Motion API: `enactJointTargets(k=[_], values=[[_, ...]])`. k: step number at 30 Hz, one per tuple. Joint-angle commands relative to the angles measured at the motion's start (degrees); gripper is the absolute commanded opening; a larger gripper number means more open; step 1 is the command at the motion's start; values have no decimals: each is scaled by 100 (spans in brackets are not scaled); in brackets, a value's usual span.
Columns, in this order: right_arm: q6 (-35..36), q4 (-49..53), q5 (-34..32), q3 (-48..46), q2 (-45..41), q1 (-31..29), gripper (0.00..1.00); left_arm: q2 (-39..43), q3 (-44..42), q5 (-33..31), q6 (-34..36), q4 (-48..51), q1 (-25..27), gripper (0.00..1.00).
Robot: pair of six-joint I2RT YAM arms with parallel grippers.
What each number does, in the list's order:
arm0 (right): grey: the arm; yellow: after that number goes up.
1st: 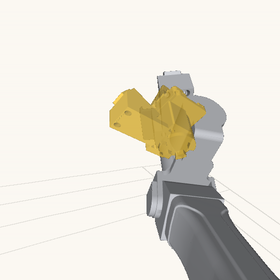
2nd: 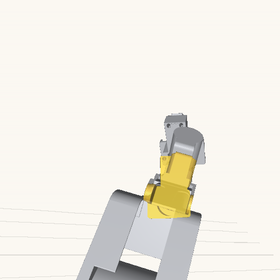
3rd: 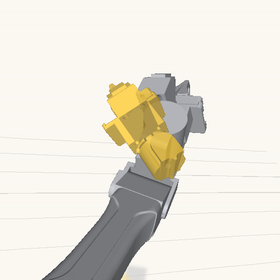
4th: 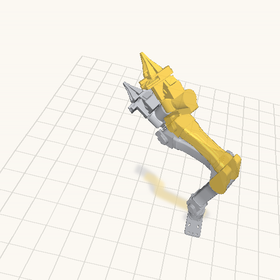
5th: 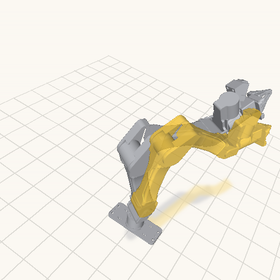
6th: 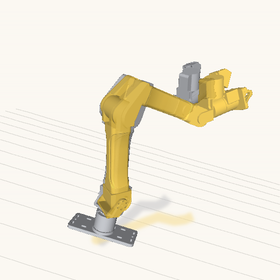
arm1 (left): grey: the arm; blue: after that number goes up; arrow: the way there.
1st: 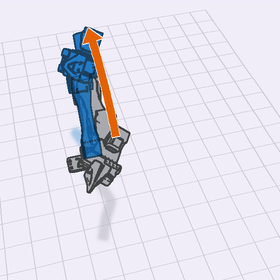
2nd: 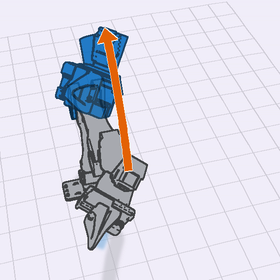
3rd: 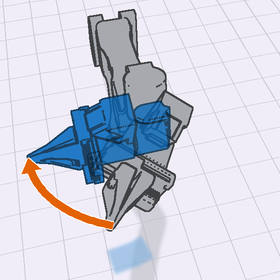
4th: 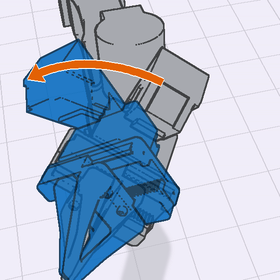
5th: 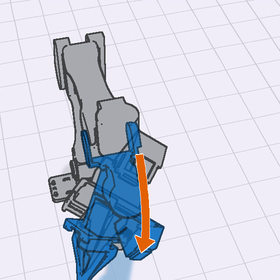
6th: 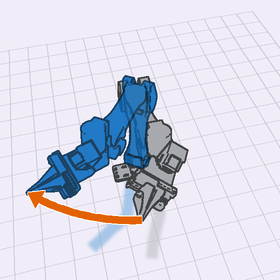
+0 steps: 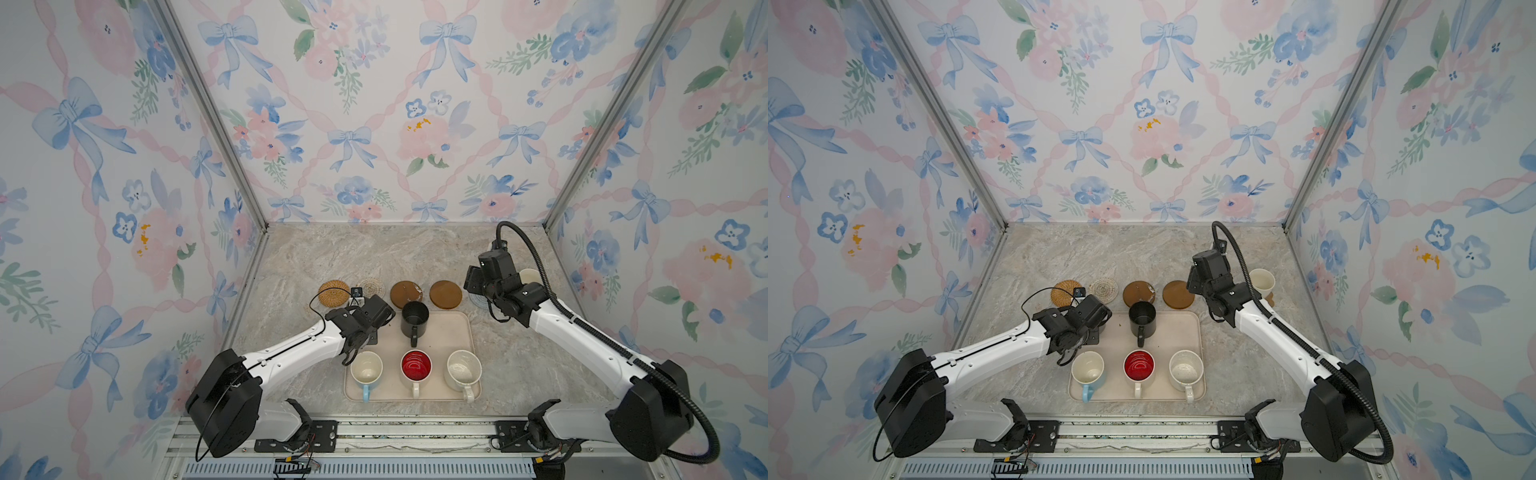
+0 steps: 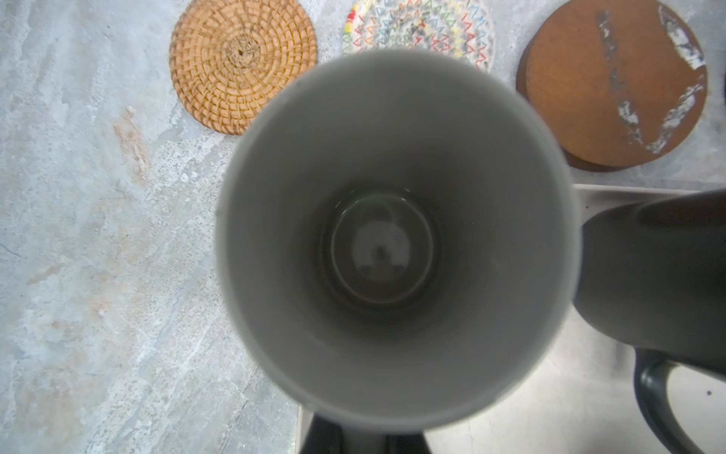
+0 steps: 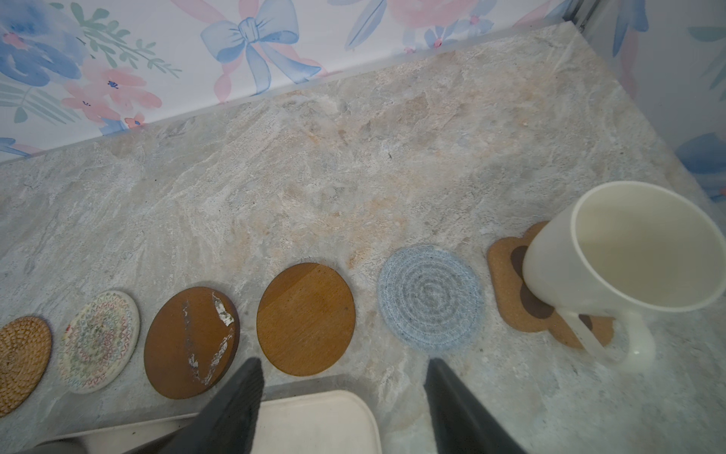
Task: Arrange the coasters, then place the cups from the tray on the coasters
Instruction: 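Lift and carry the grey mug with the left gripper toward the rattan coaster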
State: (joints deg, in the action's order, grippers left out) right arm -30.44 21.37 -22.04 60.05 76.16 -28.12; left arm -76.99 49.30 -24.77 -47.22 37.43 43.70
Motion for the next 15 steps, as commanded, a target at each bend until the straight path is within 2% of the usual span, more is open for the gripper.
enactJointTargets(k=[1,10,15], values=[[89,-36,25,-11,48,61,68,118,157,-439,-129,-33,-38,0],[81,-59,70,8,127,74,68,609,312,-879,-105,-34,-46,0],[99,-63,128,35,162,75,68,586,468,-976,130,-34,-261,0]])
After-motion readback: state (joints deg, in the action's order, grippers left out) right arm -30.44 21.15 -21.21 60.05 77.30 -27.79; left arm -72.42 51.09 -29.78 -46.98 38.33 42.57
